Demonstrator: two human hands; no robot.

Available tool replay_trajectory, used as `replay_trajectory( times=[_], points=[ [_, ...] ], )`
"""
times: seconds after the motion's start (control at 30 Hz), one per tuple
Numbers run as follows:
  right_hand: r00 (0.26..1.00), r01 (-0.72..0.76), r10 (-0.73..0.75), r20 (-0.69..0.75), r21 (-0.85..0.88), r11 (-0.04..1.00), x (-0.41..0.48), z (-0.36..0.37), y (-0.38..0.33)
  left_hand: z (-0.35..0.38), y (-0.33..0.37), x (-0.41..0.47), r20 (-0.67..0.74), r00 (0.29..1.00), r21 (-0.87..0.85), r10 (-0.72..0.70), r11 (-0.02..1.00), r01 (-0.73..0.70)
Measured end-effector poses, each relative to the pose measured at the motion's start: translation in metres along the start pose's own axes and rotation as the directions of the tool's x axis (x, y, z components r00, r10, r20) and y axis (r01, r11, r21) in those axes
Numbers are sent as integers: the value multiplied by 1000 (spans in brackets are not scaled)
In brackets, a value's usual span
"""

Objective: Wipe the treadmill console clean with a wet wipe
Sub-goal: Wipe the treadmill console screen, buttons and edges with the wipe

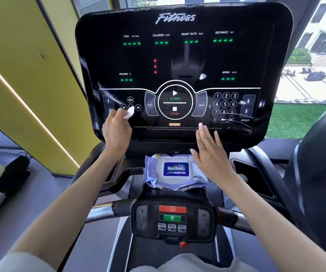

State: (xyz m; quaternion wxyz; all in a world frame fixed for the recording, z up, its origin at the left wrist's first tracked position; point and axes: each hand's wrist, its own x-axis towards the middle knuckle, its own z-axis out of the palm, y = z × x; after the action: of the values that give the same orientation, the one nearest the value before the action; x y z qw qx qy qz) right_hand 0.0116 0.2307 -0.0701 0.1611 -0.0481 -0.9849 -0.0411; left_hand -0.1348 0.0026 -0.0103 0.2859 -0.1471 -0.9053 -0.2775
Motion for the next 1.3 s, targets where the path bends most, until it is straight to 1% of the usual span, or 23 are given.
replay_trajectory(
  times=[0.1, 0.2, 0.3, 0.43, 0.6, 0.67, 0.7, 0.73, 0.77, 0.83, 0.87, 0.9, 0.93, 1.0, 1.03, 1.07, 1.1, 1.13, 1.17, 1.2, 1.23, 1.27, 1.3],
  points=[
    [1000, -10, 10, -7, 26, 1000, 0, 2, -2, 10, 20, -13, 5, 995, -21, -98, 995, 98],
    [1000, -12, 13, -20, 32, 999, 0, 3, -2, 31, 67, -34, 93, 994, -101, 53, 994, -44],
    [1000, 2, -1, -23, 21, 1000, 0, 3, -1, 50, 106, -44, 159, 955, -152, 251, 962, -228],
    [1000, 24, -24, -20, 35, 999, 1, 0, 2, 41, 88, -30, 210, 903, -125, 374, 927, -354],
    [999, -25, 28, -37, 76, 997, -5, -1, 10, 26, 49, -8, -12, 973, -58, 232, 971, -233],
    [996, -78, 80, -34, 62, 995, -11, -1, 18, 39, 67, -14, -27, 958, -86, 286, 954, -288],
    [995, -97, 99, -30, 53, 994, -14, -1, 22, 49, 79, -21, 22, 919, -107, 393, 915, -388],
    [993, -110, 111, -31, 47, 993, -18, -1, 27, 58, 91, -28, 95, 840, -124, 533, 844, -522],
    [992, -117, 119, -36, 47, 992, -22, -1, 31, 66, 100, -34, 167, 705, -130, 689, 725, -677],
    [990, -131, 134, -49, 55, 990, -29, -1, 38, 73, 110, -29, 273, 359, -108, 893, 399, -911],
    [989, -138, 141, -52, 58, 989, -31, -2, 40, 71, 112, -17, 295, 261, -84, 919, 297, -951],
    [988, -145, 148, -51, 59, 988, -32, -1, 41, 69, 112, -2, 278, 259, -41, 925, 281, -959],
    [986, -154, 157, -48, 58, 986, -32, -1, 40, 65, 113, 12, 230, 333, -18, 914, 347, -938],
    [983, -177, 180, -41, 67, 982, -31, 1, 38, 58, 112, 34, 72, 610, -59, 789, 614, -787],
    [982, -183, 186, -40, 72, 980, -30, 2, 36, 58, 112, 34, 61, 682, -79, 728, 685, -724],
    [982, -182, 186, -41, 75, 980, -31, 2, 36, 55, 116, 29, 80, 653, -76, 753, 658, -749],
    [983, -176, 180, -42, 76, 981, -31, 3, 36, 60, 117, 23, 132, 466, -56, 875, 476, -877],
    [984, -167, 171, -46, 74, 983, -32, 3, 37, 62, 115, 17, 235, 194, -44, 952, 210, -977],
    [985, -160, 163, -50, 70, 985, -32, 3, 38, 61, 113, 16, 303, 21, -7, 953, 24, -1000],
    [986, -156, 160, -54, 64, 986, -33, 2, 39, 57, 114, 23, 335, -46, 6, 941, -51, -999],
    [985, -159, 163, -57, 60, 985, -33, 2, 39, 56, 117, 32, 332, 60, -65, 942, 87, -994],
    [983, -169, 173, -61, 59, 984, -33, 2, 38, 54, 122, 39, 275, 272, -114, 922, 312, -943],
    [981, -183, 186, -62, 63, 981, -32, 3, 36, 50, 129, 43, 195, 516, -112, 834, 542, -833]
  ],
)
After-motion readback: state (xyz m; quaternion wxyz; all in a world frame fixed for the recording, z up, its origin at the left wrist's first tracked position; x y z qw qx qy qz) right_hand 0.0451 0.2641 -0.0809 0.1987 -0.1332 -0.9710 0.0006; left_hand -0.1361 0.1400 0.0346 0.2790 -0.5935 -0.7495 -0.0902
